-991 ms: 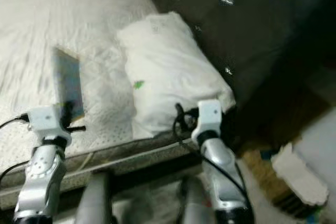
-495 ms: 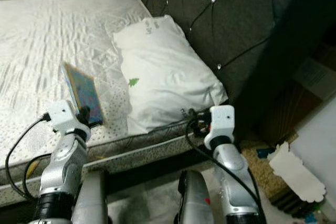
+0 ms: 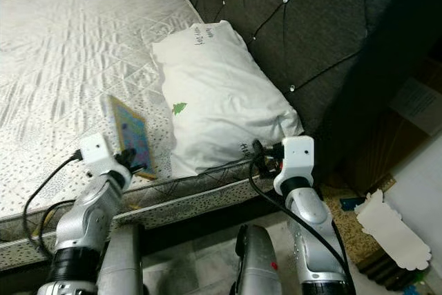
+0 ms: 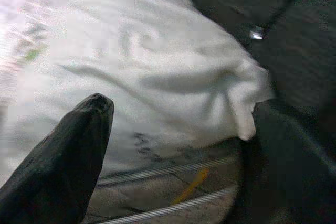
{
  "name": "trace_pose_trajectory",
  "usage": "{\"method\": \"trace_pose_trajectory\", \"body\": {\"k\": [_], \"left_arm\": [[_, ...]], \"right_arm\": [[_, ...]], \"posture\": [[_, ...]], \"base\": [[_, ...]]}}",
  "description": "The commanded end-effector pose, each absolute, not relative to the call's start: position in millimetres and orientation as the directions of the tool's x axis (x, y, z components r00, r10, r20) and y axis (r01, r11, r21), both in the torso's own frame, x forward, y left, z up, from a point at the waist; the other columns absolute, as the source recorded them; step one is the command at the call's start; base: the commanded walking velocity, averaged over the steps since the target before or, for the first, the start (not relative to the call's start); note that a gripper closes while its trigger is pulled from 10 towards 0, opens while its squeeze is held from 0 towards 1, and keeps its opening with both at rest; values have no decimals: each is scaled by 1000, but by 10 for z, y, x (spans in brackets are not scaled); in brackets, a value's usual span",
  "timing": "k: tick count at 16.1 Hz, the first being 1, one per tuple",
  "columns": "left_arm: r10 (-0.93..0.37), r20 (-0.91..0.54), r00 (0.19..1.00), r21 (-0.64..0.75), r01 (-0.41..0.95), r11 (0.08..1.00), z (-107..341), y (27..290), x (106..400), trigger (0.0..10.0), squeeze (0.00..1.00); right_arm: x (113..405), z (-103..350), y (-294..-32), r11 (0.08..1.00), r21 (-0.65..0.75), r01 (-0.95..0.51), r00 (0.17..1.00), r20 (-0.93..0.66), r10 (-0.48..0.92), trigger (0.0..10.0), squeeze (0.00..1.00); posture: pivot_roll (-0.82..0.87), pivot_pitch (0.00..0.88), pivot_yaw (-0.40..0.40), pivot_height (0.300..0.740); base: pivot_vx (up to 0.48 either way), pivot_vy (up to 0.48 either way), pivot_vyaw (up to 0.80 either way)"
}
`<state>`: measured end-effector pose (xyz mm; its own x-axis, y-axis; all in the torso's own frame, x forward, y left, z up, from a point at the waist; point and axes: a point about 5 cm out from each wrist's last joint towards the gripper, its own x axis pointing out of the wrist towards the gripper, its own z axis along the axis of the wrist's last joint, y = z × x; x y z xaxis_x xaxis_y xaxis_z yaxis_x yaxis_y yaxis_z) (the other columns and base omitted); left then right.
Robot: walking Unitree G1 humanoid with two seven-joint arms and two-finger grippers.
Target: Clean up the room
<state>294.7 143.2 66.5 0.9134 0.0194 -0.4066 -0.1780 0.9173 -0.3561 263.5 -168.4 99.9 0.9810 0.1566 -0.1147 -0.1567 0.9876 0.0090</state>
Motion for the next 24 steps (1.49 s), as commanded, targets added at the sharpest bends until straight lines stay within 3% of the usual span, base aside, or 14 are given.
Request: {"method": "trace_pose_trajectory", "body": {"k": [1, 3, 8, 16, 20, 24], "left_arm": [[-103, -498, 861, -431, -143, 891, 488, 1203, 2876, 10000, 0], [-140, -519, 843, -428, -114, 896, 464, 1168, 2878, 10000, 0], [-225, -551, 804, -499, -101, 861, 392, 1112, 2893, 10000, 0], [-287, -545, 788, -548, -75, 833, 412, 1264, 3119, 10000, 0], [-405, -477, 780, -650, -3, 760, 533, 1101, 3261, 10000, 0], [-427, -454, 782, -708, -25, 706, 580, 1049, 3364, 10000, 0]], "right_arm": [[2571, 995, -1561, 961, 60, -270, 951, -137, 276, 10000, 0], [2488, 953, -1492, 934, 60, -353, 919, -163, 358, 10000, 0], [2534, 953, -1540, 952, 74, -299, 936, -175, 307, 10000, 0], [2545, 974, -1582, 961, 45, -274, 945, -176, 277, 10000, 0], [2537, 993, -1614, 966, 20, -257, 951, -171, 257, 10000, 0], [2530, 1000, -1621, 965, 5, -262, 950, -173, 258, 10000, 0]], "posture": [[-37, 15, -57, 567], [-47, 15, -55, 567], [-51, 13, -56, 567], [-64, 15, -61, 567], [-89, 16, -63, 567], [-100, 18, -66, 567]], "base": [[0, 0, 0], [0, 0, 0], [0, 0, 320], [0, 0, 0], [0, 0, 0], [0, 0, 0]]}}
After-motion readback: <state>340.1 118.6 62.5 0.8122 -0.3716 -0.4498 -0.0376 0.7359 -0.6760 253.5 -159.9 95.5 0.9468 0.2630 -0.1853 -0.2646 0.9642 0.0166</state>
